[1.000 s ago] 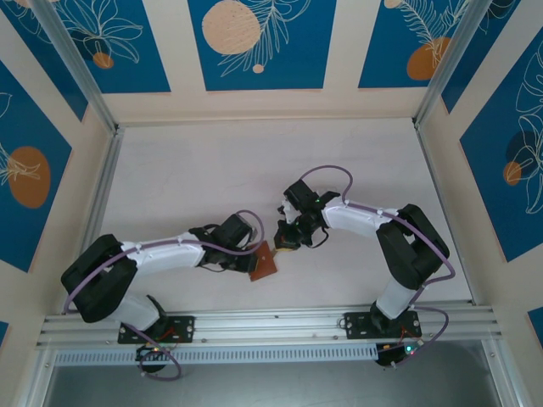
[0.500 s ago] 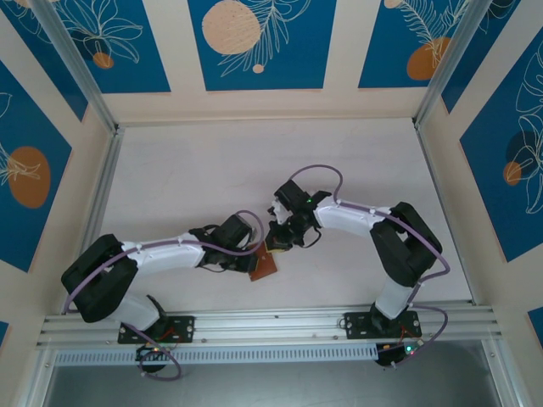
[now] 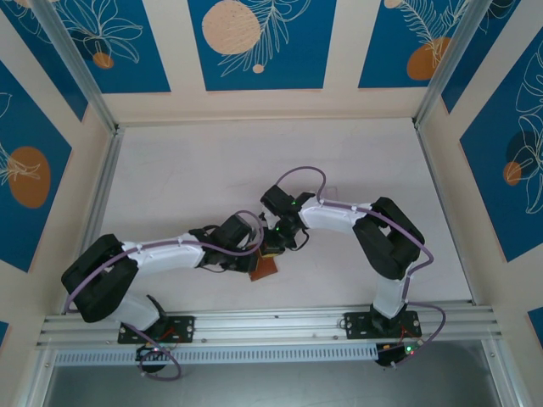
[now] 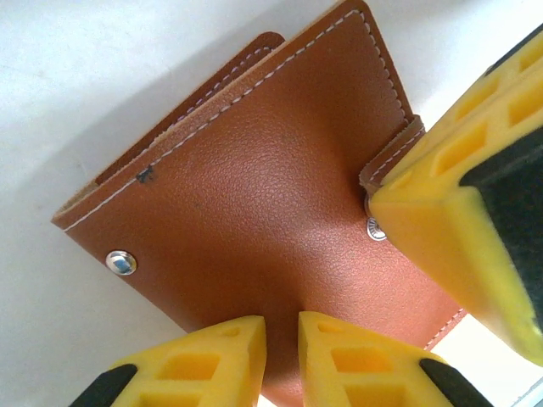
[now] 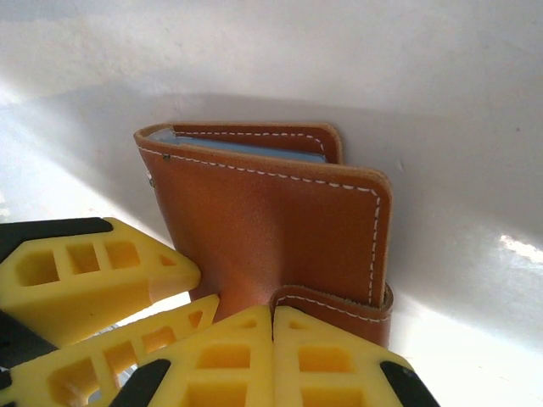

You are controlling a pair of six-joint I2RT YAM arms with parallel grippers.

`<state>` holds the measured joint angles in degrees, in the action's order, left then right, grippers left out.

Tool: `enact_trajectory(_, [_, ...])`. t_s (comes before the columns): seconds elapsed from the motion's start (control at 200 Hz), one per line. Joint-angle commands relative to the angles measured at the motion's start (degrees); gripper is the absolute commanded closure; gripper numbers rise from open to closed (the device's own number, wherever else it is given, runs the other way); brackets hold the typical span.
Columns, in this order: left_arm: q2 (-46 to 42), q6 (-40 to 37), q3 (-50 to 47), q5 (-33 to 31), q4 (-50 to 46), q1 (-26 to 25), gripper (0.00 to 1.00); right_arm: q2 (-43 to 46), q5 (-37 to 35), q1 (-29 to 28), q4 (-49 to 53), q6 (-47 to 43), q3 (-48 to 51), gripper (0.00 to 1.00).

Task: Put the credit cards into the card holder
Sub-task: Close the button on the card holder.

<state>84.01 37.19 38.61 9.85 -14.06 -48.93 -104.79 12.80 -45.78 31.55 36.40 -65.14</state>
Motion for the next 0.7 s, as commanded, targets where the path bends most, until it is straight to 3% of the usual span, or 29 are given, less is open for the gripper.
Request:
enact_trajectory(0.0, [3.08, 0.67, -2.66, -1.06, 1.21, -1.17, 0.81, -0.32, 0.79, -1.28, 2.68, 0.52, 0.23, 1.0])
enact_trajectory(0.35, [3.6, 1.3, -3.55, -1.06, 2.55, -1.1, 0.82, 3.82, 9.14, 1.17, -3.12, 1.3, 4.73, 1.0])
enact_trajectory(0.695, [4.05, 1.36, -3.54, -0.88, 3.11, -1.13, 0.82, 3.82, 10.75, 1.31, -3.3, 0.82, 5.64, 1.0])
